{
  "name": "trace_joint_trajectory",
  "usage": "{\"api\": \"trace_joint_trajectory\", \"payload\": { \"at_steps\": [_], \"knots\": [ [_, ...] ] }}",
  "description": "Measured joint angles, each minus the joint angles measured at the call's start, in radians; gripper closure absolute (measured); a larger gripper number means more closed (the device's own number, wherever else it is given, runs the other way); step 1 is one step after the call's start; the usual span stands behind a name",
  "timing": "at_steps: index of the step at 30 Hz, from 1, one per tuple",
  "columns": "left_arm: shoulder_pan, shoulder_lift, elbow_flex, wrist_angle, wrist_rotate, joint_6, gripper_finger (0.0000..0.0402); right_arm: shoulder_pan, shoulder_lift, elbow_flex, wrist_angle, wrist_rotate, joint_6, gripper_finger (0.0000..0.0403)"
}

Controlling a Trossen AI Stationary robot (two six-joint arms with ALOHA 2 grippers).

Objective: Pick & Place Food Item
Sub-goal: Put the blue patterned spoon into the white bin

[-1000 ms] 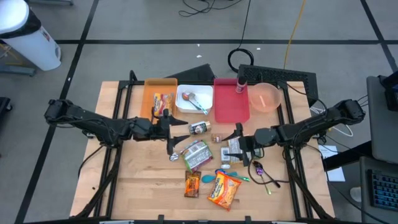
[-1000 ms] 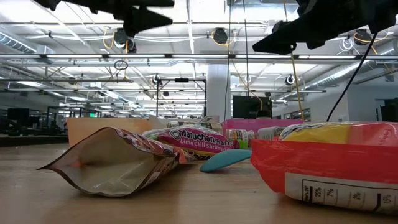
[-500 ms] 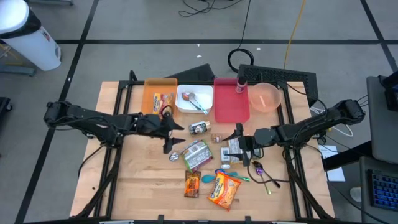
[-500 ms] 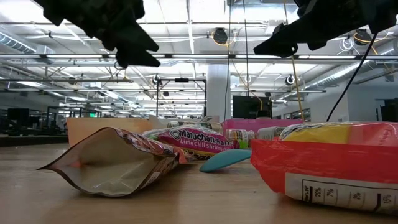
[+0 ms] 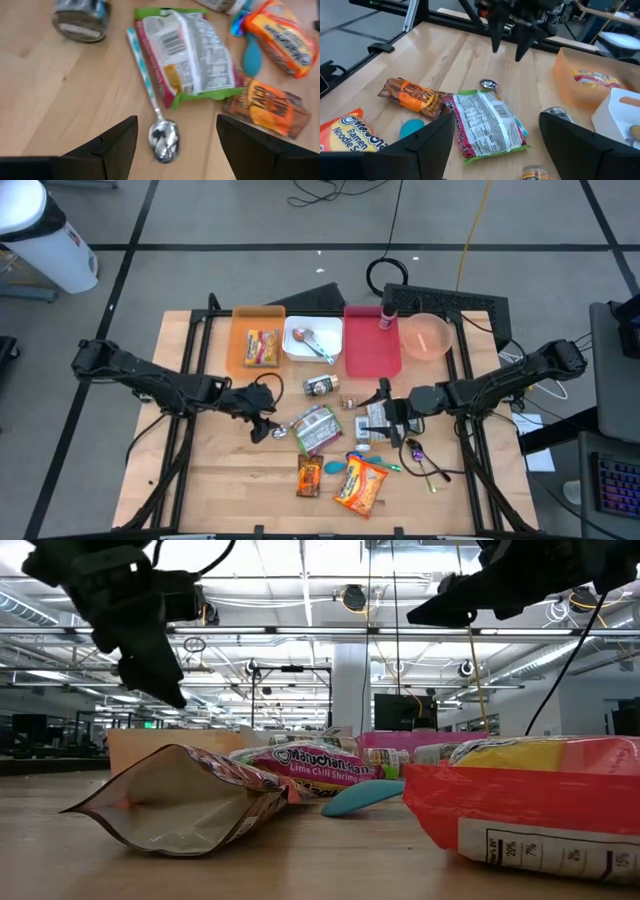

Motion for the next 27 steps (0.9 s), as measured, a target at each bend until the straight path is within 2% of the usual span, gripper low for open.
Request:
{"api": "trace_joint_trajectory", "payload": {
  "at_steps": [5,8,14,20,27],
  "knots": [
    [-0.046,0.012,-0.043,0.057,-0.104,-0.089,0.0128,-0.002,0.000,0.000,0.024,0.000,-0.053,0.0122],
    [-0.063,0.057,-0.059,0.081,-0.113,-0.105,0.0128,-0.015,0.000,0.000,0.024,-0.001,-0.068,0.0122],
    [-0.098,0.212,-0.052,0.239,-0.129,-0.069,0.0128,-0.059,0.000,0.000,0.022,-0.001,-0.060,0.0122],
    [-0.140,0.330,-0.020,0.240,-0.169,-0.077,0.0128,-0.075,0.000,0.000,0.016,-0.001,-0.045,0.0122],
    [-0.183,0.377,-0.009,0.222,-0.276,-0.113,0.0128,-0.074,0.001,-0.006,0.017,-0.001,-0.044,0.0122]
  ]
}}
